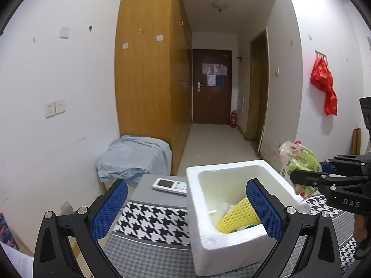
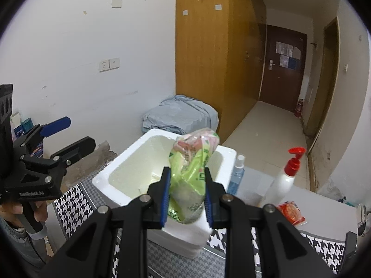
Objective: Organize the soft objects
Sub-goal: 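Lower the green snack bag into the foam box and open the right tool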
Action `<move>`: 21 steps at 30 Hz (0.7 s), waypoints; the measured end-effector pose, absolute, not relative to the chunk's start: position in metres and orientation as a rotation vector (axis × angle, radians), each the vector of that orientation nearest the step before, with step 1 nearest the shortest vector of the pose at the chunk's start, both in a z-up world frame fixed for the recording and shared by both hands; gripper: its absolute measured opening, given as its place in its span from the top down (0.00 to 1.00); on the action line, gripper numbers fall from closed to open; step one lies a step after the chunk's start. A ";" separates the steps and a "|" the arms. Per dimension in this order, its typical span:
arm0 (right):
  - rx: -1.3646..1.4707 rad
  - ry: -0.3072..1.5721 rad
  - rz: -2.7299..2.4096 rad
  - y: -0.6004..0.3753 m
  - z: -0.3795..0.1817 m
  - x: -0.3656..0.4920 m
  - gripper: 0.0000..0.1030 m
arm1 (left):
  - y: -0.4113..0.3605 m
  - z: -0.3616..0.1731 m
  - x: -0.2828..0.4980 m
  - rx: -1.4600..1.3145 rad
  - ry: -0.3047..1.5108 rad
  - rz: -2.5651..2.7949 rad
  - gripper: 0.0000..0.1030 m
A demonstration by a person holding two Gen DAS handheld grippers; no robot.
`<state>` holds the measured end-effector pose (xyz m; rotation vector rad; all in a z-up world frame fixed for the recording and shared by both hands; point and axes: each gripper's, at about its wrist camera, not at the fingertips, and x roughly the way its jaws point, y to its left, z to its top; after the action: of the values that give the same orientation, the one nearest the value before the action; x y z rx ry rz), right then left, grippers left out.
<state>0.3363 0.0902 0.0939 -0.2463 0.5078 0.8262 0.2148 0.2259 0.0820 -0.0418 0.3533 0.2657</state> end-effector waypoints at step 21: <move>-0.265 0.541 0.917 0.131 0.093 0.336 0.71 | 0.244 0.086 0.190 -0.054 0.351 0.335 0.01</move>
<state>0.3358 0.1309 0.0928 -0.2653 0.5406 0.9169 0.1899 0.2441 0.0861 -0.0540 0.3512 0.3346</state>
